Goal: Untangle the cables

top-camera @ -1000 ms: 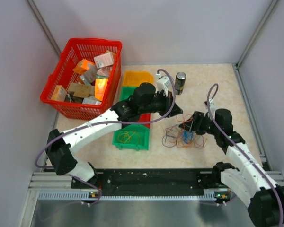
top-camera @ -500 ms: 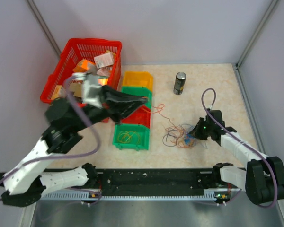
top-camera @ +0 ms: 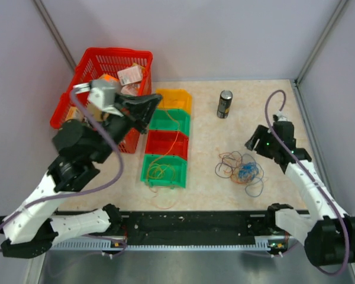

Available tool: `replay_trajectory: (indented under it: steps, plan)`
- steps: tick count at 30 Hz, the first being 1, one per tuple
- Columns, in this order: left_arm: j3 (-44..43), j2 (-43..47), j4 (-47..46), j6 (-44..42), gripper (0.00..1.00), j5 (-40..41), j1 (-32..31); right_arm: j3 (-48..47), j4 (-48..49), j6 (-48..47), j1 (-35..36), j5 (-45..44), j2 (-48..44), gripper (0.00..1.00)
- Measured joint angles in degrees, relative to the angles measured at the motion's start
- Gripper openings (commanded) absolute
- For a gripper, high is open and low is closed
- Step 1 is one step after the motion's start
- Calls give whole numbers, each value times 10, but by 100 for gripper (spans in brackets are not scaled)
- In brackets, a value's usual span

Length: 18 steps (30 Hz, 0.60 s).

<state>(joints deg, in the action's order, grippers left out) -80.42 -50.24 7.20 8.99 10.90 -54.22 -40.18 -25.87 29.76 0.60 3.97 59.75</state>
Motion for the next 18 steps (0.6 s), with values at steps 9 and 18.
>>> replay_trajectory:
  steps: [9,18]
  plan:
    - [-25,-112,101,23,0,42,0,43,145,-55,139,272,-138,77]
    - [-64,-128,115,76,0,28,0,60,332,-12,278,351,-112,78]
